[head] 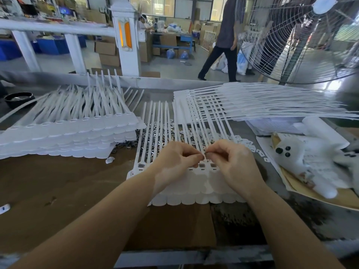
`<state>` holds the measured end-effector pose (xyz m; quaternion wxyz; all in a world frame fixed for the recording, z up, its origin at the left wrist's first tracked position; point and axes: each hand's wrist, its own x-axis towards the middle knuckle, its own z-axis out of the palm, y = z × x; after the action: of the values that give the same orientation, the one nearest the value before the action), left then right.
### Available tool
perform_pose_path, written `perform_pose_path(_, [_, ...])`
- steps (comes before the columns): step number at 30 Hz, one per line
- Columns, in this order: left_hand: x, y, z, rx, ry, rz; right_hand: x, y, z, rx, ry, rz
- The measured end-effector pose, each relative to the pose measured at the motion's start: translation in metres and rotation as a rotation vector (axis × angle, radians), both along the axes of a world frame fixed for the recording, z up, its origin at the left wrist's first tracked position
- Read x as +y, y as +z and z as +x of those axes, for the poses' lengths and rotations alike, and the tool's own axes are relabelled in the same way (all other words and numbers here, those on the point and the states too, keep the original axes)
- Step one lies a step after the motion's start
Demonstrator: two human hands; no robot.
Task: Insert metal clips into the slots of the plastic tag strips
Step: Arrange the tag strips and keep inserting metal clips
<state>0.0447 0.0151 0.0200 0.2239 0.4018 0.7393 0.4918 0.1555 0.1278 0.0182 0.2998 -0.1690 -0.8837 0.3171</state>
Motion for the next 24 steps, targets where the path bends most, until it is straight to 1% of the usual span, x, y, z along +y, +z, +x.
perform_pose_path(3, [0.001, -0.007, 0.003, 0.172, 0.015, -0.045, 0.007, -0.001, 0.001, -0.052, -0.038, -0.078])
perform_pose_path(5, [0.000, -0.010, 0.003, 0.226, 0.028, -0.049, 0.010, 0.000, 0.002, -0.084, -0.064, -0.121])
perform_pose_path(8, [-0.002, -0.014, 0.002, 0.248, 0.034, -0.045, 0.016, 0.005, 0.005, -0.136, -0.125, -0.150])
perform_pose_path(12, [-0.002, -0.017, 0.001, 0.265, 0.042, -0.039, 0.024, 0.011, 0.010, -0.291, -0.143, -0.046])
perform_pose_path(17, [-0.003, -0.019, 0.000, 0.278, 0.053, -0.032, 0.027, 0.015, 0.011, -0.426, -0.135, 0.000])
perform_pose_path(24, [-0.005, -0.016, 0.000, 0.263, 0.011, -0.057, 0.026, 0.016, 0.008, -0.518, -0.133, 0.036])
